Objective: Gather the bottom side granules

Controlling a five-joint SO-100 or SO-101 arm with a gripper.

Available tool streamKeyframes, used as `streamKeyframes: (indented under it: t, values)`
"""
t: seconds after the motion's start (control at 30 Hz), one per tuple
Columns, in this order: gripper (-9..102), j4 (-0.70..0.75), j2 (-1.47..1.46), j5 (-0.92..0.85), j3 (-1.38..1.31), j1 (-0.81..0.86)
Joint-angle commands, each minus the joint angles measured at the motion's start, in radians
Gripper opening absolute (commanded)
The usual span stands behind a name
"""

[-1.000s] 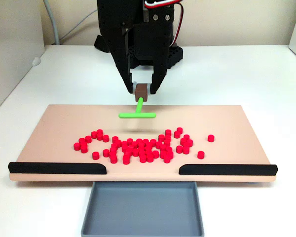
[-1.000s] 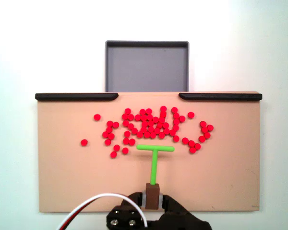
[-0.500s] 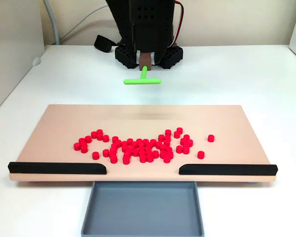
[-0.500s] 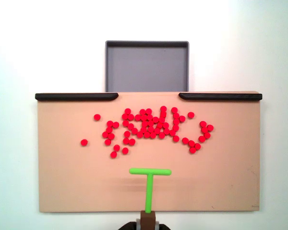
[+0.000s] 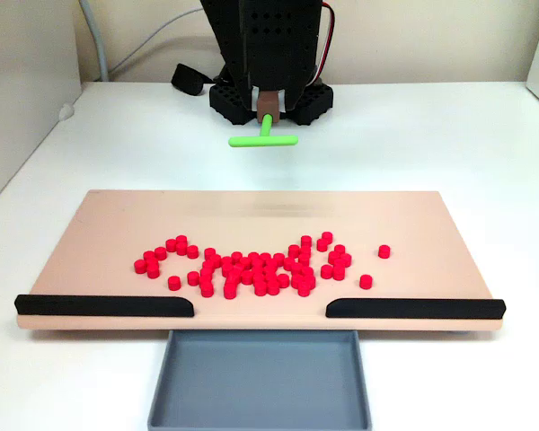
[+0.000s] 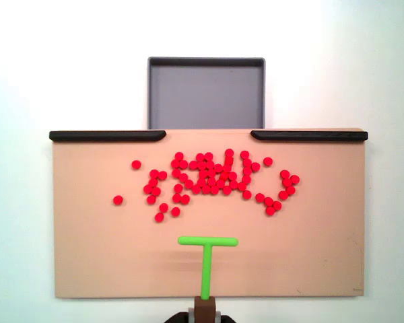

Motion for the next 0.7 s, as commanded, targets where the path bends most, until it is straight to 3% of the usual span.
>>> streamKeyframes:
  t: [0.0, 0.67]
  values:
    - [0, -0.002, 0.002, 0.006, -0.017, -0.008]
    - [0, -0.003, -0.02, 0.006, -0.017, 0.002]
